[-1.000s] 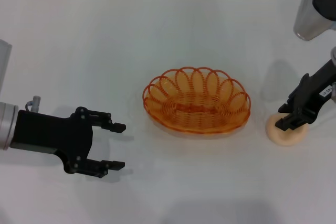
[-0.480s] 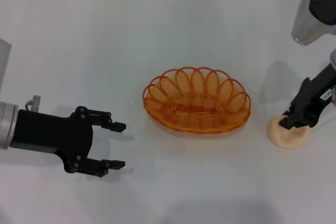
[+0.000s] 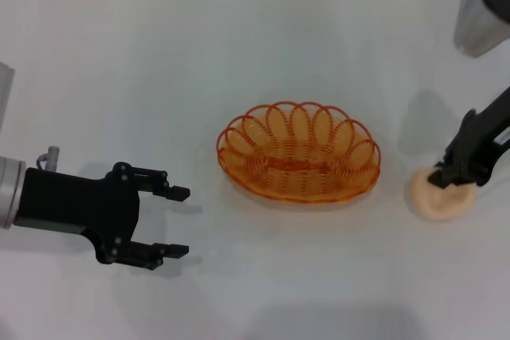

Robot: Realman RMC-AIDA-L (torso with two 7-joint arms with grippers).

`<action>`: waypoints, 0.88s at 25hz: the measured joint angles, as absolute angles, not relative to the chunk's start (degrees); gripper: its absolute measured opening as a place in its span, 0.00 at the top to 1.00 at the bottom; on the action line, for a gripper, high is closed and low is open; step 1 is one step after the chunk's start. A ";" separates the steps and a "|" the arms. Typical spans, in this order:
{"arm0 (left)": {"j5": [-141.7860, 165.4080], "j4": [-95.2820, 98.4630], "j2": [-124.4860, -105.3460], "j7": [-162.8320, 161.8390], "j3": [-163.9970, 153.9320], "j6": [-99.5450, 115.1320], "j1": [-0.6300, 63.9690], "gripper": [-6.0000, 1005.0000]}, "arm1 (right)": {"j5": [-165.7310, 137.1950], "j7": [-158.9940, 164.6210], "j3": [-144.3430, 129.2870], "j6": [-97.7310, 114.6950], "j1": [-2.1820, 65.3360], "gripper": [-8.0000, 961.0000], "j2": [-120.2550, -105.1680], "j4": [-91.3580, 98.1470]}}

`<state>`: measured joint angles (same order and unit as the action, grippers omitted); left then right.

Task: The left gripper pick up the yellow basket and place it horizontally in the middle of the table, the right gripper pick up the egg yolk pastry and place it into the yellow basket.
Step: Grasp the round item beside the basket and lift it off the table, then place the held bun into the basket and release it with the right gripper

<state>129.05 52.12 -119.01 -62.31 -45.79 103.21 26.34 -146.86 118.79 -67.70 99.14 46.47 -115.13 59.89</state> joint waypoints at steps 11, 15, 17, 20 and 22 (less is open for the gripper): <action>128.99 52.12 -119.00 -62.09 -45.78 103.45 26.11 0.29 | -134.41 119.46 -67.10 99.82 45.11 0.95 -115.75 73.35; 128.97 52.11 -119.00 -62.32 -45.70 103.45 26.12 0.29 | -128.89 120.95 -73.15 91.74 45.05 0.95 -115.94 73.02; 128.96 52.12 -119.00 -62.40 -45.70 103.39 26.19 0.29 | -125.74 120.85 -75.16 87.83 44.69 0.95 -115.96 72.63; 128.94 52.12 -119.00 -62.40 -45.68 103.34 26.25 0.29 | -121.59 120.44 -78.75 82.27 44.20 0.95 -115.90 71.36; 128.94 52.12 -119.00 -62.40 -45.66 103.31 26.29 0.29 | -120.95 120.37 -80.34 79.89 44.22 0.93 -115.93 70.07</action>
<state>128.94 52.12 -119.00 -62.40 -45.66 103.31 26.29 -120.95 120.37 -80.34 79.89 44.22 -115.93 70.07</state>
